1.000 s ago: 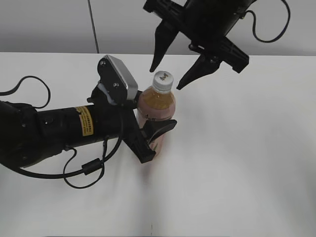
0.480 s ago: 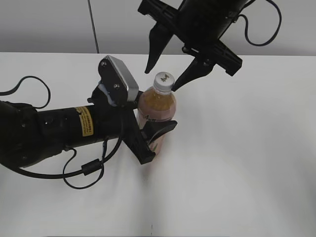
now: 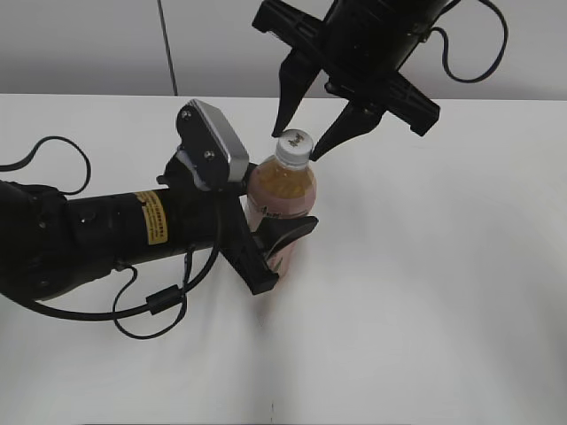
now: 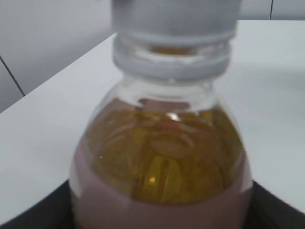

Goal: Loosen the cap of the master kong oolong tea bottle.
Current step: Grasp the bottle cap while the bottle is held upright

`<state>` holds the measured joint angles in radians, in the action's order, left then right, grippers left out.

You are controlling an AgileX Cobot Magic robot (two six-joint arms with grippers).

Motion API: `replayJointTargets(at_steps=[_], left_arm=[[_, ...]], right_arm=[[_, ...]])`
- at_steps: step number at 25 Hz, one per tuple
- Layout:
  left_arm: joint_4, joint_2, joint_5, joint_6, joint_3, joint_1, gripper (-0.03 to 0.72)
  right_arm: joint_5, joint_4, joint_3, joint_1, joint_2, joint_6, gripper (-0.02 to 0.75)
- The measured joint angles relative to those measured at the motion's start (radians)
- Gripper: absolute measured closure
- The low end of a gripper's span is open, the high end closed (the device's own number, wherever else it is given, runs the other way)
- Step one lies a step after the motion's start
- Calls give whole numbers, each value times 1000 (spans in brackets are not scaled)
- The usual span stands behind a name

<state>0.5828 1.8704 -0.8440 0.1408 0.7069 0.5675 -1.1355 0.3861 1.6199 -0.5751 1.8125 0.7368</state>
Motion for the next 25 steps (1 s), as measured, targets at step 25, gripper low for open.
replayJointTargets(at_steps=[25], left_arm=[[0, 0, 0, -1, 0, 0, 251]], right_arm=[[-2, -4, 0, -1, 0, -123, 458]])
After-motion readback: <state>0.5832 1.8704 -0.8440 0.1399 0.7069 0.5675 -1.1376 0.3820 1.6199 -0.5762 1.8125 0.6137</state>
